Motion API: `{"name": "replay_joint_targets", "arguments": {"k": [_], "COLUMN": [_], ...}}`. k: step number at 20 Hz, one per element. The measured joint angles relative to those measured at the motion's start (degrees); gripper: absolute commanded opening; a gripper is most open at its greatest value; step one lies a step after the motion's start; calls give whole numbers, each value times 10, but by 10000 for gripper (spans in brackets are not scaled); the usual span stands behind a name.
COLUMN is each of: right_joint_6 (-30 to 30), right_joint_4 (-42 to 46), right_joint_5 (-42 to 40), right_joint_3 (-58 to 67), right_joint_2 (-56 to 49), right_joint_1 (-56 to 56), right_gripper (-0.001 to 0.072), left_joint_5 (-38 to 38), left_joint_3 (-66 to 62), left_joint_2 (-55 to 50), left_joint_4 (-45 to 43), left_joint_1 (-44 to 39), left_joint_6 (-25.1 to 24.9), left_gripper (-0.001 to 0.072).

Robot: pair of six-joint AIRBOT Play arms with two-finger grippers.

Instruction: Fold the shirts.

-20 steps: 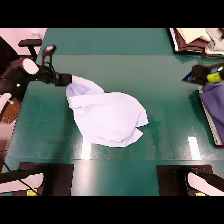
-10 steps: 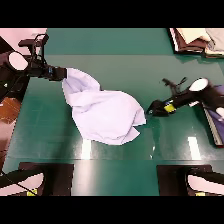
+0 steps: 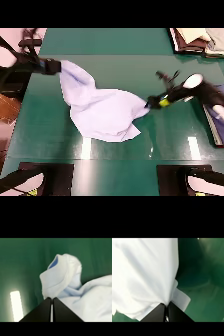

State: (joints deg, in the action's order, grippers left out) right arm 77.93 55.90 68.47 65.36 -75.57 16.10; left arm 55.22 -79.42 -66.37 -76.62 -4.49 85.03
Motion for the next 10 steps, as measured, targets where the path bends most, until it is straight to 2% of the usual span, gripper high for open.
{"name": "replay_joint_targets", "arguments": {"k": [10], "right_joint_6": [15], "right_joint_4": [38], "right_joint_5": [47], "right_joint_3": [400], "right_joint_2": [185], "right_joint_1": [-136], "right_gripper": [17], "left_joint_5": [-3], "left_joint_3": [-229], "left_joint_2": [211], "left_joint_4": [-18], "left_joint_1": [0], "left_joint_6": [0], "left_gripper": [21]}}
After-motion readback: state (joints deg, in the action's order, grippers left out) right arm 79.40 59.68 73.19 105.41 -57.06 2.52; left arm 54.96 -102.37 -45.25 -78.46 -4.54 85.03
